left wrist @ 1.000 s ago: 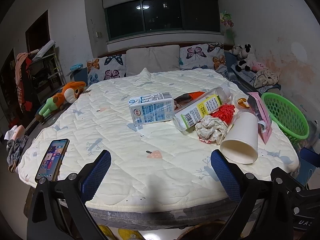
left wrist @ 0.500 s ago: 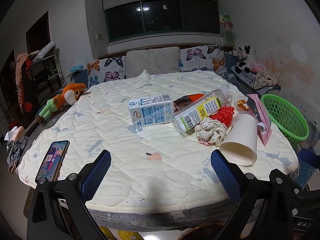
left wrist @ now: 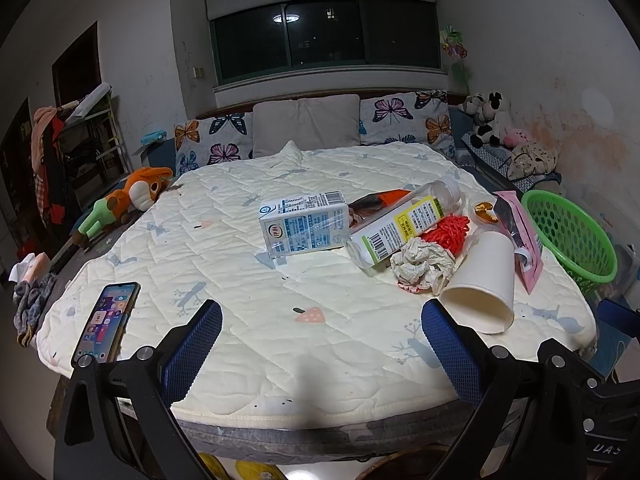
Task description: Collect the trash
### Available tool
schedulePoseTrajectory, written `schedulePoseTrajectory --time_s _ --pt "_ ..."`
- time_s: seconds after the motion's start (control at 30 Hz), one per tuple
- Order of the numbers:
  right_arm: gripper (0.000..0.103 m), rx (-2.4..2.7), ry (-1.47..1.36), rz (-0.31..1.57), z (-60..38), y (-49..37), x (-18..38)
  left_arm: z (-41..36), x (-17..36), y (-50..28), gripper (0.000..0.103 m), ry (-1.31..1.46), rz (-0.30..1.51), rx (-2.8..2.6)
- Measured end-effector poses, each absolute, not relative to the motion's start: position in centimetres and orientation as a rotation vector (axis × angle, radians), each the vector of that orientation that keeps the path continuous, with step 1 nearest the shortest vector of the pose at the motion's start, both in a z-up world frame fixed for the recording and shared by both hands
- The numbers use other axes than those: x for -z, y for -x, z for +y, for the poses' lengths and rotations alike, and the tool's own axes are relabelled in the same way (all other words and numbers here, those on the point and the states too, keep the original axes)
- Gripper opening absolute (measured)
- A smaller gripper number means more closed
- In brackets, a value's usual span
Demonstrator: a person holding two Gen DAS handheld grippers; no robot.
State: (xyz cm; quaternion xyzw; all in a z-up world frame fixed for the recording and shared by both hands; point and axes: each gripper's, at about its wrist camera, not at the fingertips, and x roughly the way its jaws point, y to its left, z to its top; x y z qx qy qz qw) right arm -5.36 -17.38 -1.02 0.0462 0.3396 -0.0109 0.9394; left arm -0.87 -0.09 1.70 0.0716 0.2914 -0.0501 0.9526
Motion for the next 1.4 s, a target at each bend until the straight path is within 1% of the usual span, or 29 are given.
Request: schedulePoseTrajectory --time_s 1.4 --pt "0.099 0.019 -0.102 0.702 -17.88 4.68 1.04 -0.47 -2.07 0.42 0.097 -0.147 0.596 0.108"
